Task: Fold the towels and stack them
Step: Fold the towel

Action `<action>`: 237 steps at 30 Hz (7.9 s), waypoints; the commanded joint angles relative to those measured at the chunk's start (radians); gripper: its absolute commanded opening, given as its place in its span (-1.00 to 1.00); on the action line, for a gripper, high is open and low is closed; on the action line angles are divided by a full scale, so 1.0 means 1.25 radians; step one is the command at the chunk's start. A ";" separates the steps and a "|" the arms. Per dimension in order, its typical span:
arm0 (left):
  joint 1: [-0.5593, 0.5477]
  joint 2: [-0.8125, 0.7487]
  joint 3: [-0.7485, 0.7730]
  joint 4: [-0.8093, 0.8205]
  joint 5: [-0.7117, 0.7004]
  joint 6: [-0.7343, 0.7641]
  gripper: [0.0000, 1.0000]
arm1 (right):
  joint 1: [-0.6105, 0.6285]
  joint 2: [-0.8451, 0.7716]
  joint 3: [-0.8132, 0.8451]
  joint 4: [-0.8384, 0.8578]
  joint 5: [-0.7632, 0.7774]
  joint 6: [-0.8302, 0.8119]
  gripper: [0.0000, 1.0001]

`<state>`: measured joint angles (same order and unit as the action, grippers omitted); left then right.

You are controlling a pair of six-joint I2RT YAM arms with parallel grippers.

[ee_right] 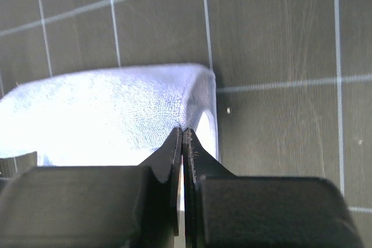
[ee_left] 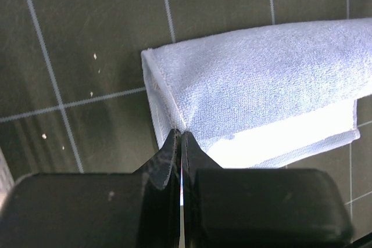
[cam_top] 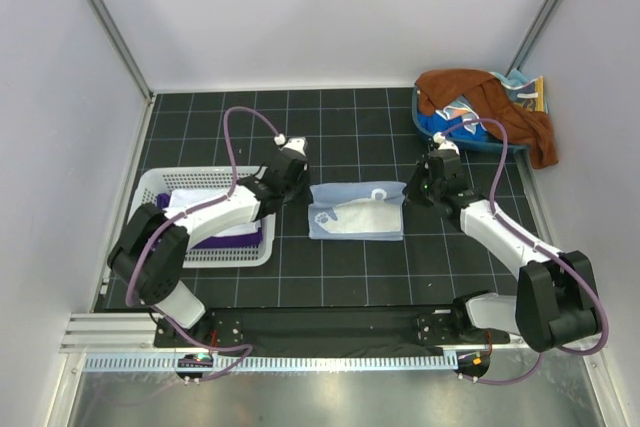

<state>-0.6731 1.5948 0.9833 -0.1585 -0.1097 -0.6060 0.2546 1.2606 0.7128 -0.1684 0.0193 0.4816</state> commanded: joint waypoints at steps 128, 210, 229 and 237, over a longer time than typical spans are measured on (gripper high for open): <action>0.071 0.186 0.314 -0.164 0.041 -0.043 -0.34 | 0.001 0.218 0.218 -0.076 -0.029 0.038 -0.35; 0.065 0.502 0.630 -0.379 -0.094 0.047 -0.48 | 0.011 0.527 0.382 -0.030 0.024 0.055 -0.47; 0.065 0.483 0.694 -0.403 -0.075 0.070 -0.41 | -0.009 0.446 0.419 -0.103 0.050 0.025 -0.39; 0.071 0.455 0.698 -0.434 -0.121 0.097 -0.33 | -0.010 0.457 0.457 -0.118 0.064 -0.028 -0.29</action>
<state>-0.5976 2.2280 1.8229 -0.6632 -0.2218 -0.5137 0.2436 1.8523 1.2438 -0.2939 0.0696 0.4965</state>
